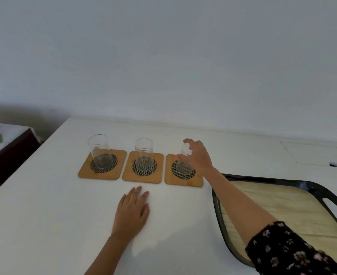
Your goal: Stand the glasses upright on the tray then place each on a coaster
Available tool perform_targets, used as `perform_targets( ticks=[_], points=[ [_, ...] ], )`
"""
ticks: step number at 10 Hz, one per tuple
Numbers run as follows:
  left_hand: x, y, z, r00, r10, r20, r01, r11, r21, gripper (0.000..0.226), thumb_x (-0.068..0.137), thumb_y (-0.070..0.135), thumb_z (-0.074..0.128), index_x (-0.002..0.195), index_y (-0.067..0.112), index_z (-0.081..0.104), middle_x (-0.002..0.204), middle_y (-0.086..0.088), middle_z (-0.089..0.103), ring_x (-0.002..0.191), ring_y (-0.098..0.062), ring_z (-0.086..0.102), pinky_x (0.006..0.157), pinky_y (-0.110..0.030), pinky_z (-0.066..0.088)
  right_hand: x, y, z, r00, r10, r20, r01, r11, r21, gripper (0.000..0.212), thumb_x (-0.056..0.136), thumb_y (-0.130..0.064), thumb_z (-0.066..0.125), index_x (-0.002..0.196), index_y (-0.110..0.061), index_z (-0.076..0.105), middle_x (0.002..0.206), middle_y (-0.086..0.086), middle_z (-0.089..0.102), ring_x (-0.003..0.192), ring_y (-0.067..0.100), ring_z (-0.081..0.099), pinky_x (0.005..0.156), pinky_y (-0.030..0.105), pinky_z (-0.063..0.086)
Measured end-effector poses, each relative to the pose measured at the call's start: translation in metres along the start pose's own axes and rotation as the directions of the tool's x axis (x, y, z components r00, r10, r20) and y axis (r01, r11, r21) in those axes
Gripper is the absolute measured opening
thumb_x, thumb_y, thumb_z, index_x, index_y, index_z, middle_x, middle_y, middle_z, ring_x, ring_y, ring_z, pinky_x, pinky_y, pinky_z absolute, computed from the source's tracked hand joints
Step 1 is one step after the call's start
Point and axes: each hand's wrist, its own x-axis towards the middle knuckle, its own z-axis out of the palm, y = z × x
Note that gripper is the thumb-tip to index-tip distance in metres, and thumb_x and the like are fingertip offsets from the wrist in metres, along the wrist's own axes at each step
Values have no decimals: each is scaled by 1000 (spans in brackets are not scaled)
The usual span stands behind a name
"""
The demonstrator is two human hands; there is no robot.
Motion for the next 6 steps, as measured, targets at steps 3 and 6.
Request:
perform_targets(
  ticks=[3, 6],
  points=[
    [2, -1, 0, 1000, -11, -27, 10, 1000, -13, 45, 90, 35, 37, 131, 22, 50, 145, -5, 45, 136, -22, 36, 111, -41, 27, 8, 6, 8, 999, 45, 20, -44, 998, -46, 66, 64, -38, 73, 125, -34, 47, 112, 2, 47, 100, 22, 56, 73, 33, 43],
    [3, -1, 4, 996, 19, -89, -20, 1000, -8, 49, 88, 38, 28, 125, 21, 56, 138, -6, 52, 129, -23, 46, 106, -44, 37, 6, 6, 1, 995, 69, 72, -80, 983, 167, 104, 59, -62, 78, 143, -33, 24, 141, 6, 24, 125, 26, 39, 95, 39, 41]
  ],
)
